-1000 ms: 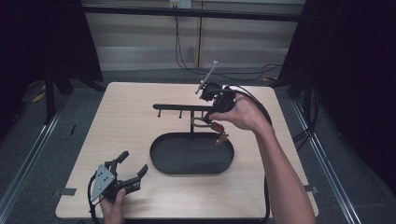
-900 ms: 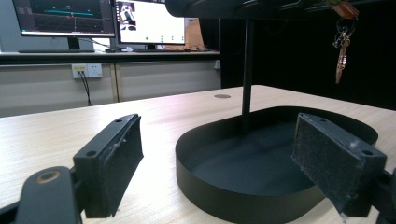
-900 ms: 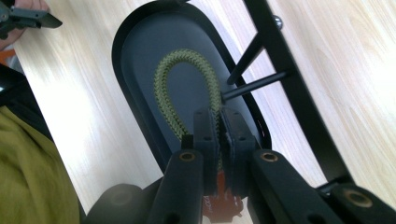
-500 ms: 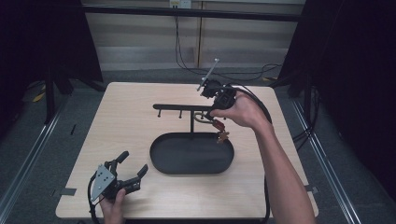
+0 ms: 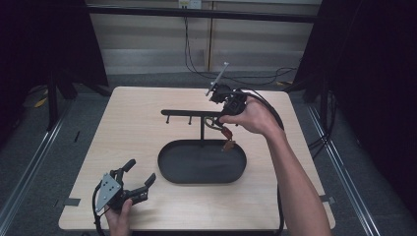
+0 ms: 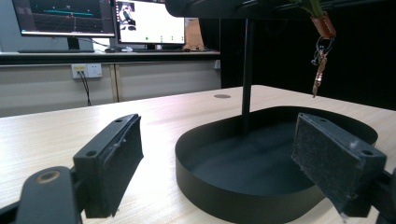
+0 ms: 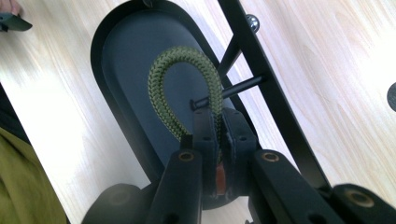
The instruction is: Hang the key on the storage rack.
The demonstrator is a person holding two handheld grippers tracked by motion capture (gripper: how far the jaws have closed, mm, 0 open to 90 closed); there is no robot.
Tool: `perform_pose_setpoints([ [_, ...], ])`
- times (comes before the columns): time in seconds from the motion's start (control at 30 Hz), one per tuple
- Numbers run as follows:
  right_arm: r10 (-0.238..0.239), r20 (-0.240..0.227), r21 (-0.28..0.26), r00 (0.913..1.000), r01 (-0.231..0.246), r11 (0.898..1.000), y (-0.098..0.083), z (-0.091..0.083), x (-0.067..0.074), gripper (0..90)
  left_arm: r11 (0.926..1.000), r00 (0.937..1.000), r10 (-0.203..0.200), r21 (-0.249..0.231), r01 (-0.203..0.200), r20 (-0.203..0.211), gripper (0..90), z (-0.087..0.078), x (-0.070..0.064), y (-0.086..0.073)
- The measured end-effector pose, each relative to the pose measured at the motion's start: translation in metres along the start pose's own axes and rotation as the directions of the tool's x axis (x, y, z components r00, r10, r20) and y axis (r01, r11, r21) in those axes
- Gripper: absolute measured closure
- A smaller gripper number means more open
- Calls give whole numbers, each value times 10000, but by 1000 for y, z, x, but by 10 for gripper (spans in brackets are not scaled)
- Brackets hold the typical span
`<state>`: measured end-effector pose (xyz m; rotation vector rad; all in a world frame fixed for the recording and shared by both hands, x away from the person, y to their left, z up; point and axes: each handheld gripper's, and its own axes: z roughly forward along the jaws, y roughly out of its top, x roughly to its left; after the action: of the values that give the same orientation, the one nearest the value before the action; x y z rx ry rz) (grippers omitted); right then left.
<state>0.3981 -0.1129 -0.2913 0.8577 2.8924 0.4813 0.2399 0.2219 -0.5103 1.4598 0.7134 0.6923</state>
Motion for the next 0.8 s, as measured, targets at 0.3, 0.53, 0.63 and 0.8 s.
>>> perform_pose_setpoints([
  [0.3, 72, -8, 1, 10000, -72, 10000, 0, 1, -2, 838, 10000, 10000, 17, 10, -17, -14, 159, 0, 0, 0],
  [0.53, 129, -112, -19, 9999, -129, 9999, -1, 1, -3, 828, 10000, 10000, 47, 25, -47, -6, 159, 0, 0, 0],
  [0.63, 153, -345, 13, 9993, -153, 9999, -5, 2, -5, 812, 10000, 10000, 20, -2, -20, -9, 159, 0, 0, 0],
  [0.8, 238, -408, 0, 9989, -238, 9997, -10, 3, -5, 798, 10000, 10000, 30, 37, -30, -5, 159, 0, 0, 0],
])
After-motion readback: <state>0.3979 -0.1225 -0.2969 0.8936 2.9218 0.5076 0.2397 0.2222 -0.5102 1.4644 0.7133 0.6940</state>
